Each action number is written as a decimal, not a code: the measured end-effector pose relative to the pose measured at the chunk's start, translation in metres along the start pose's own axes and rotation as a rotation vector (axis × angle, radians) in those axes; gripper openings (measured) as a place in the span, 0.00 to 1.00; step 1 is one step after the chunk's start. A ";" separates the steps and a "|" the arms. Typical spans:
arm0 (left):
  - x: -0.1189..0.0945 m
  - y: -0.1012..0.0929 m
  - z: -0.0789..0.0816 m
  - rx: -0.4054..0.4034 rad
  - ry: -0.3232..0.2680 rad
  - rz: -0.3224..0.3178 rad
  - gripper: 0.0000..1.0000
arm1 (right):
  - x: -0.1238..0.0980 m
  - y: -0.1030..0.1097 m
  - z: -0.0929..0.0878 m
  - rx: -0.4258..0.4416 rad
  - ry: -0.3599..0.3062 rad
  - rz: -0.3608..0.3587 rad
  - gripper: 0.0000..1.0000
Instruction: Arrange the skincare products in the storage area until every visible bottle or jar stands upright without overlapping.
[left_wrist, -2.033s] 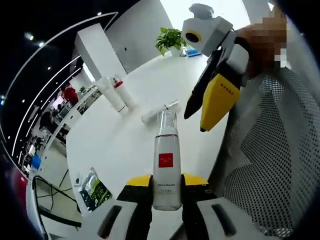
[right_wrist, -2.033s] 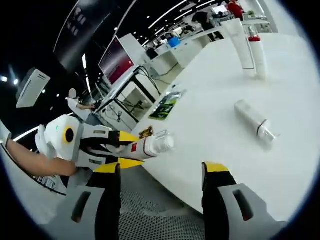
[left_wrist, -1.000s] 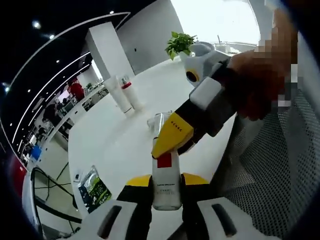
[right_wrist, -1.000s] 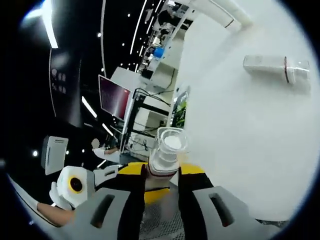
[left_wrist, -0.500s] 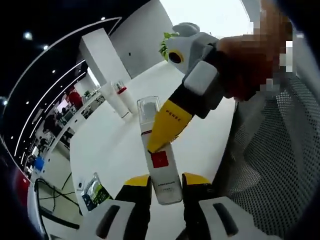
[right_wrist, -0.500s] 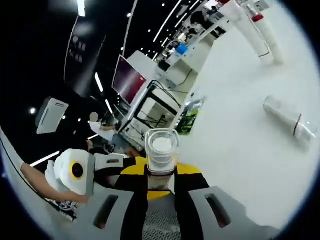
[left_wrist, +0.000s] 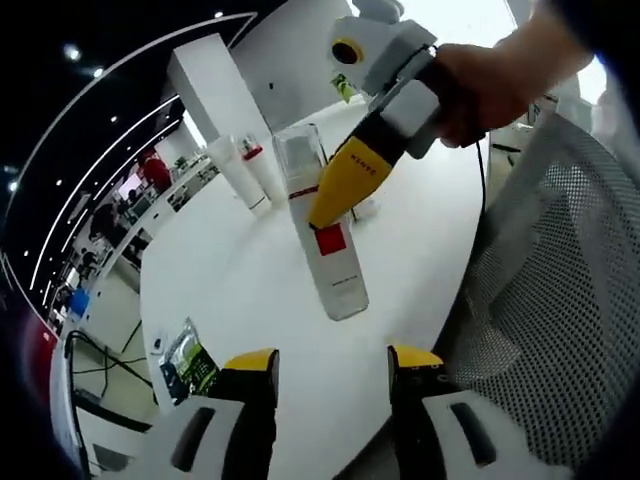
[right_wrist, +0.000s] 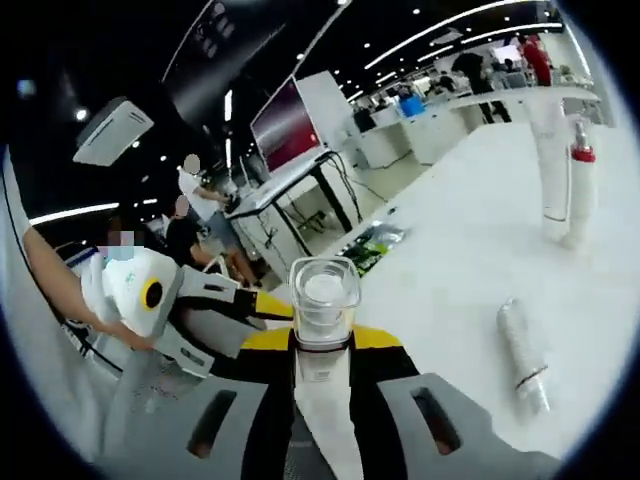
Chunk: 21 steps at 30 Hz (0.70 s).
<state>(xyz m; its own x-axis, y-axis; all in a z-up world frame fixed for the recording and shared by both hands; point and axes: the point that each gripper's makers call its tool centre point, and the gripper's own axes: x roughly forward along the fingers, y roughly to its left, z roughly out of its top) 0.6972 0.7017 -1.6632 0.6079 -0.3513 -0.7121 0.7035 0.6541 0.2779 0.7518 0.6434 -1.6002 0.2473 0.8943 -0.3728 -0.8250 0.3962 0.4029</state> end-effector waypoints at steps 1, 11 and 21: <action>0.000 -0.001 -0.001 -0.011 0.005 -0.005 0.46 | -0.001 -0.004 0.003 -0.032 0.000 -0.006 0.16; 0.001 -0.004 -0.005 -0.015 0.032 -0.016 0.43 | -0.011 -0.067 0.051 -0.273 0.028 -0.095 0.17; 0.001 -0.002 -0.006 -0.072 0.021 -0.024 0.39 | -0.004 -0.138 0.062 -0.358 0.161 -0.171 0.17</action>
<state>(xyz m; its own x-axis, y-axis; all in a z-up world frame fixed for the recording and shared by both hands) 0.6941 0.7038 -1.6682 0.5824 -0.3539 -0.7318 0.6893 0.6923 0.2138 0.8961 0.5978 -1.6029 0.3369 0.7669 -0.5463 -0.9104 0.4133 0.0188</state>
